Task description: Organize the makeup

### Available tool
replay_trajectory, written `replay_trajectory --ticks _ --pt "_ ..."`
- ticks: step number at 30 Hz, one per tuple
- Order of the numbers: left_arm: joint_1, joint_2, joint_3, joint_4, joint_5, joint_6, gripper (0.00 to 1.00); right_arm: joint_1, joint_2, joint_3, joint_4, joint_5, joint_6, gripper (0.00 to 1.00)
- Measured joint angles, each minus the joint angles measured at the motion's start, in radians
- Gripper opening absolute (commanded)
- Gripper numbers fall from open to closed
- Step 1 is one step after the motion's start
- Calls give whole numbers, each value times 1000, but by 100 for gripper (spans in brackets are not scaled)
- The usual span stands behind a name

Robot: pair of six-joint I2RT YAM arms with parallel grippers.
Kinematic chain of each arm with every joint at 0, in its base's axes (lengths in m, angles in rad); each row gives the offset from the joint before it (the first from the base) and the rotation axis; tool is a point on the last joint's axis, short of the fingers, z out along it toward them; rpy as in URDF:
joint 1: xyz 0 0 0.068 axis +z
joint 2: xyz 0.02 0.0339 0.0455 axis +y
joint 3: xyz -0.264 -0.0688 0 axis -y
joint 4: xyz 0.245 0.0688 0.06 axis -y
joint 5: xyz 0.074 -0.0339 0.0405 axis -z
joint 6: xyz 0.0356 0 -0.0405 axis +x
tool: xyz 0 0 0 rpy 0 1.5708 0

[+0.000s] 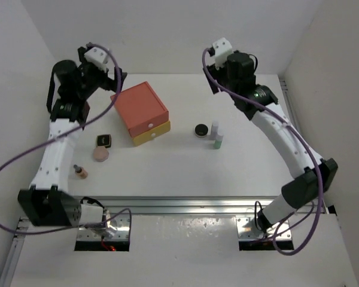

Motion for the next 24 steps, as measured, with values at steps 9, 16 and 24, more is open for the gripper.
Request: replay_trajectory --ticks 9,16,24 --pt "-13 396 219 -453 -35 12 91 134 310 98 -3 -430 386 58" --pt "-107 427 220 -519 -148 71 86 299 505 16 69 -487 437 57" --pt "-113 446 139 -431 -249 70 81 315 523 -11 276 -443 490 50"
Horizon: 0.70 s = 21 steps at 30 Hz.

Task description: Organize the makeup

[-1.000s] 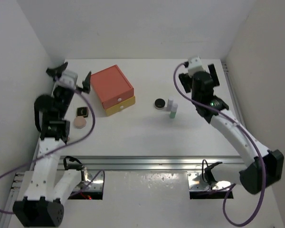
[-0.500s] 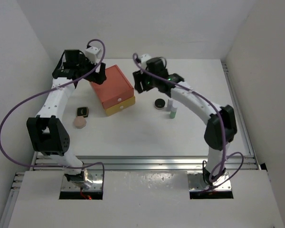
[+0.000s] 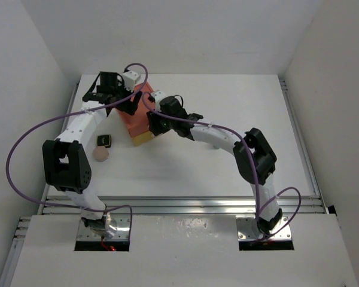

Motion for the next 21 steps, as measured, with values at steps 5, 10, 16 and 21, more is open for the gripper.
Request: replay_trajectory --ticks 5,10,16,21 --pt "-12 21 -50 45 -54 2 80 6 36 -23 115 47 -6 50" --pt "-17 23 -50 77 -71 0 79 13 83 -24 164 64 -9 50" --pt "-23 23 -58 96 -74 -8 79 13 90 -26 210 74 -8 52" --pt "-26 23 -63 101 -74 -12 76 13 90 -27 258 93 -8 50"
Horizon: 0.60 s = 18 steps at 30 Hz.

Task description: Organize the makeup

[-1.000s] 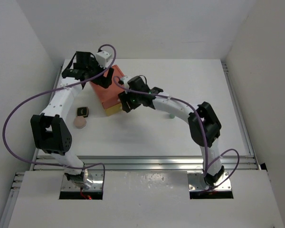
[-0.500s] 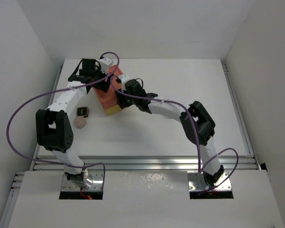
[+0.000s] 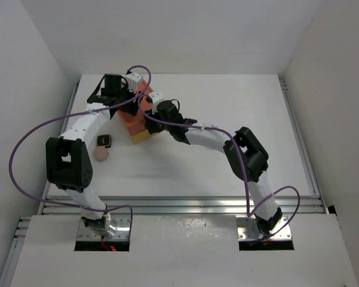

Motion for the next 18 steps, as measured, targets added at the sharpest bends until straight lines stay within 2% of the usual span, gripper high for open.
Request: replay_trajectory --ticks 5,12,13,18 --pt "-1 0 -4 2 0 -2 75 1 0 -15 34 8 -5 46" --pt "-1 0 -17 24 1 -2 75 1 0 -17 52 11 -10 27" --pt "-1 0 -17 26 1 -2 75 2 0 -18 55 11 -11 21" --pt "-1 0 -17 28 1 1 75 2 0 -42 94 10 -22 10"
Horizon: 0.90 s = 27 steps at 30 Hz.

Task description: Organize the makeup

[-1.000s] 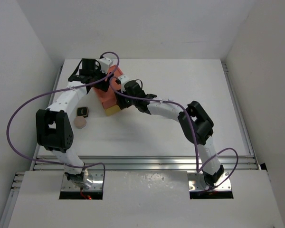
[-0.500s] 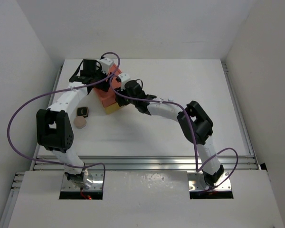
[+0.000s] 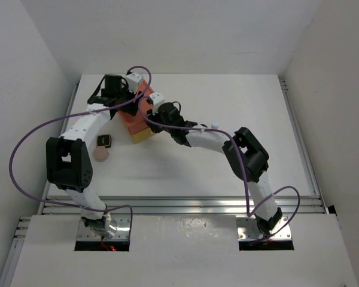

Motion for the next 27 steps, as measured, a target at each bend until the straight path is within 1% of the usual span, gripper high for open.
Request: replay_trajectory --ticks 2,4,13,17,22,23,26,27 --pt "0 0 0 0 0 0 75 0 -5 -23 31 0 -1 3" --pt "0 0 0 1 0 0 75 0 -16 -47 54 0 -5 0" --pt "-1 0 -1 1 -7 0 75 1 -97 -152 59 -16 -15 0" --pt "-1 0 -1 2 -12 0 75 7 -172 -247 51 -35 -15 0" --pt "-1 1 -1 5 -18 0 76 22 -300 -413 45 -49 -16 0" --pt "-1 1 -1 5 -19 0 77 25 -312 -429 45 -50 -16 0" --pt "-1 2 -1 10 -24 1 77 30 -319 -443 46 -52 -16 0" --pt "-1 2 -1 11 -26 1 77 30 -320 -443 46 -53 -16 4"
